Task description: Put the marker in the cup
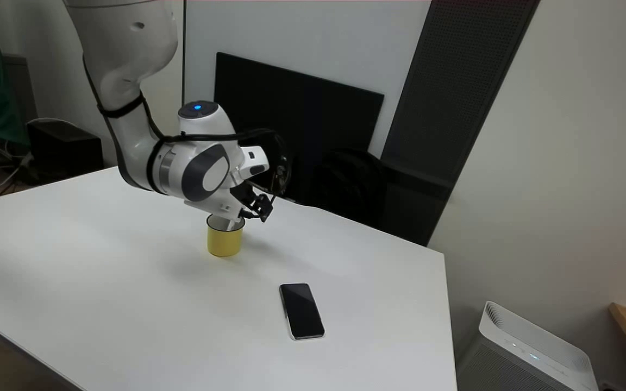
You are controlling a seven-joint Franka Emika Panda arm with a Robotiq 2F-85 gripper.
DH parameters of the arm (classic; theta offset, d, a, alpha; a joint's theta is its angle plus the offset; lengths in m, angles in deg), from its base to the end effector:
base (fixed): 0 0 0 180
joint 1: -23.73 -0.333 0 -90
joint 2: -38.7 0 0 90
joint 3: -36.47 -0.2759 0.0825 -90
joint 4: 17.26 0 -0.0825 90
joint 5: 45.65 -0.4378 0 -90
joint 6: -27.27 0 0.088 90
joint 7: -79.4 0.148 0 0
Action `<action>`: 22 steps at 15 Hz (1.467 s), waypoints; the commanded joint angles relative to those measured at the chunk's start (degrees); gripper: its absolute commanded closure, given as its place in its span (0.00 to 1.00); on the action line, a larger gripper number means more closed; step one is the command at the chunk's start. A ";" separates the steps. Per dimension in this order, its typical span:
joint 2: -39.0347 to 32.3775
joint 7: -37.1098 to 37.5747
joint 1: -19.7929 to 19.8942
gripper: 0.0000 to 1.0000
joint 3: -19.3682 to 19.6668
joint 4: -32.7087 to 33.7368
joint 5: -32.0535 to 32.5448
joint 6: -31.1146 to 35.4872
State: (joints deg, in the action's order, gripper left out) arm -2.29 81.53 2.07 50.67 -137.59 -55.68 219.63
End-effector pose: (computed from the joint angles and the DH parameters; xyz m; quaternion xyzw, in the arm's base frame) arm 0.6185 0.0477 0.0335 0.9573 0.0079 0.2864 0.0397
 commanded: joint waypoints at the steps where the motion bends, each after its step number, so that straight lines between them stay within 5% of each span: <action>1: 4.24 -0.53 1.03 0.00 -0.06 -2.99 1.08 -2.58; 9: 9.60 -0.74 4.99 0.00 -3.17 -5.38 3.54 -6.73; 13: 14.51 -3.20 15.54 0.00 -14.29 -6.36 7.48 -16.38; 17: 17.52 -11.94 27.98 0.00 -27.78 -6.73 4.12 -27.11; 22: 20.91 -20.70 31.90 0.00 -30.50 -7.92 -1.01 -36.66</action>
State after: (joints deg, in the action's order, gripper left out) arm 15.36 64.82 32.41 21.00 -143.60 -54.51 187.55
